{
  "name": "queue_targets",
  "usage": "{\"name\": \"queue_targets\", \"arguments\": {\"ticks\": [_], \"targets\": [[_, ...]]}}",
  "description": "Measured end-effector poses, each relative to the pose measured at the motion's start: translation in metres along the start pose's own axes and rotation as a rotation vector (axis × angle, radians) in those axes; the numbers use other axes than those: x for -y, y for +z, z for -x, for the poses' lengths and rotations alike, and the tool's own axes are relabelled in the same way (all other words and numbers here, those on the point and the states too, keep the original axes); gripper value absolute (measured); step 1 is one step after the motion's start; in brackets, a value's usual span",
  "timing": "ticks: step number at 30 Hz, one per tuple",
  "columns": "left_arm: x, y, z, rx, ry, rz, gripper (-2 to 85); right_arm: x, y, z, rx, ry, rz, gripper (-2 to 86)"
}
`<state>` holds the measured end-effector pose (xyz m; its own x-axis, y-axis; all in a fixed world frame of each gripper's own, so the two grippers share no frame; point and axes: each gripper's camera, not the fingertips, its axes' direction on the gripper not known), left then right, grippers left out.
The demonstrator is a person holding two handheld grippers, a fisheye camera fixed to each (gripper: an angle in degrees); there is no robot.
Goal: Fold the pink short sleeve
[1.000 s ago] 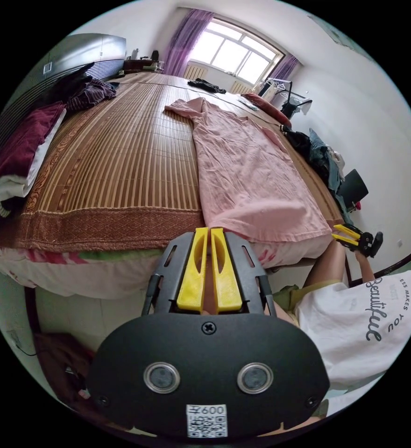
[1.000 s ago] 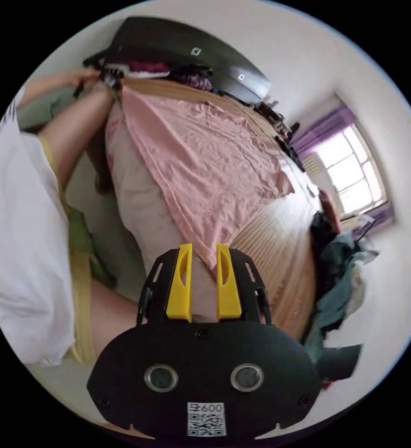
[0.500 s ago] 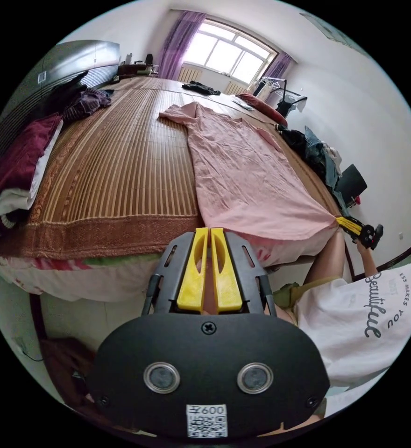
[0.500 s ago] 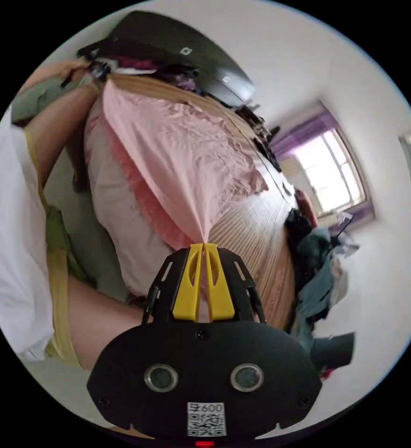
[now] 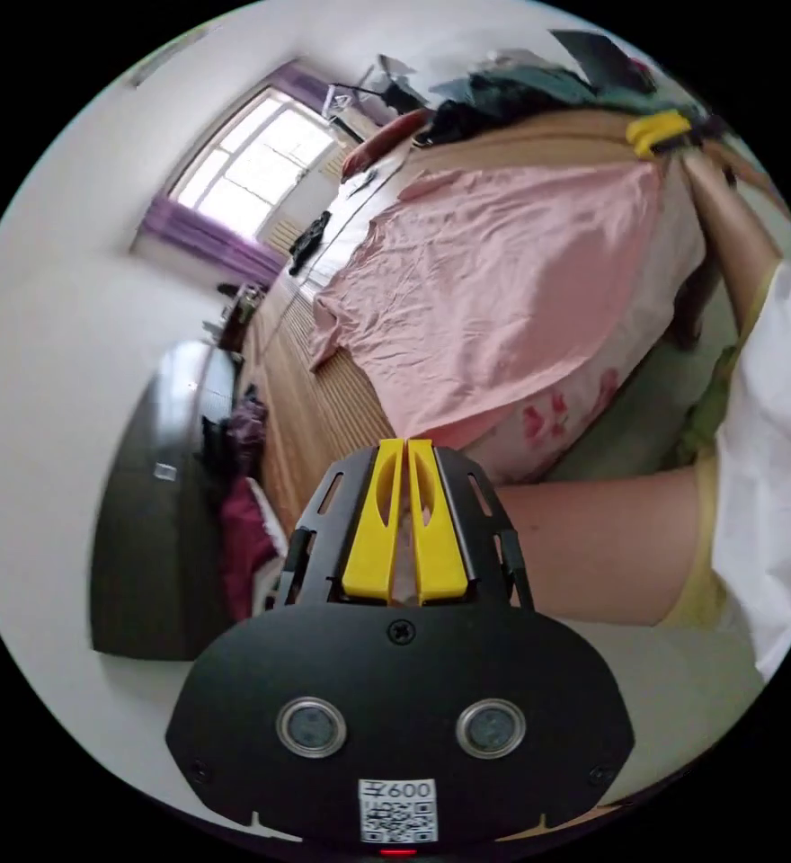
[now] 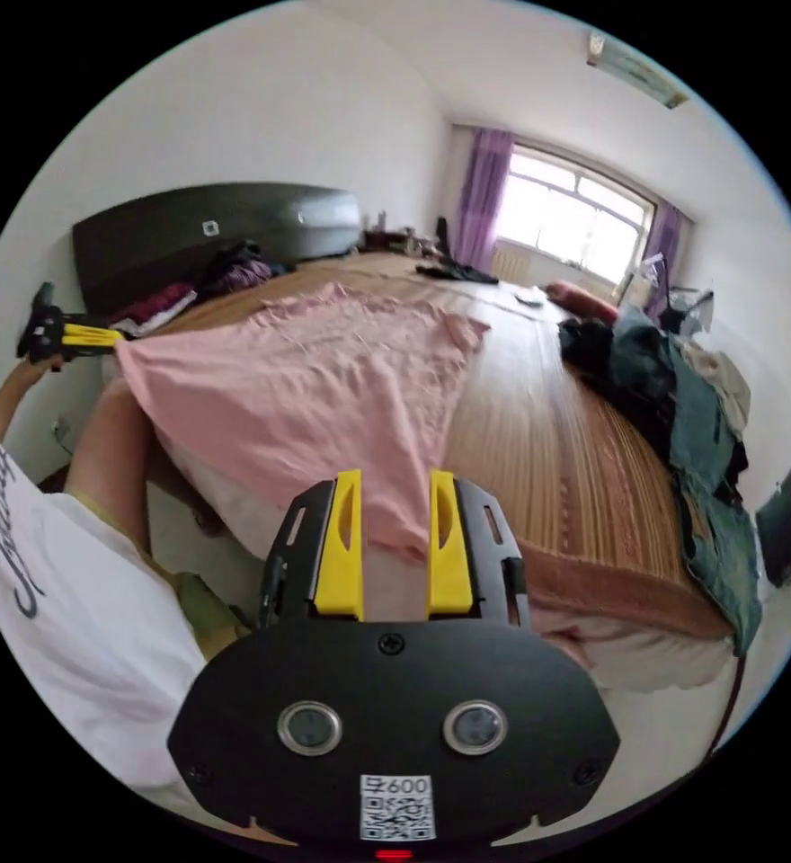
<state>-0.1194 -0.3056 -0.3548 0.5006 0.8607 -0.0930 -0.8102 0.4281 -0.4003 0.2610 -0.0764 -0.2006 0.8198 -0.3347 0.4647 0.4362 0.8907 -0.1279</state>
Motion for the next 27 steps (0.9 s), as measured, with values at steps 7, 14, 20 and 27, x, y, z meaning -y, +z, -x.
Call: {"name": "queue_targets", "arguments": {"ticks": [7, 14, 20, 27], "targets": [[-0.021, 0.013, -0.066, -0.007, -0.142, 0.002, 1.4, 0.049, 0.036, 0.175, 0.427, -0.362, -0.137, 11.1], [-0.064, 0.027, -0.105, 0.066, -0.233, -0.028, 1.4, 0.051, 0.076, 0.228, 0.338, -0.422, -0.14, 6.9], [-0.103, 0.055, -0.163, 0.144, -0.234, -0.033, 2.1, 0.03, 0.057, 0.193, 0.216, -0.37, -0.129, -0.5], [-0.147, 0.106, -0.185, 0.01, -0.4, -0.01, 6.3, 0.024, 0.053, 0.141, 0.26, -0.237, -0.081, -0.9]]}}
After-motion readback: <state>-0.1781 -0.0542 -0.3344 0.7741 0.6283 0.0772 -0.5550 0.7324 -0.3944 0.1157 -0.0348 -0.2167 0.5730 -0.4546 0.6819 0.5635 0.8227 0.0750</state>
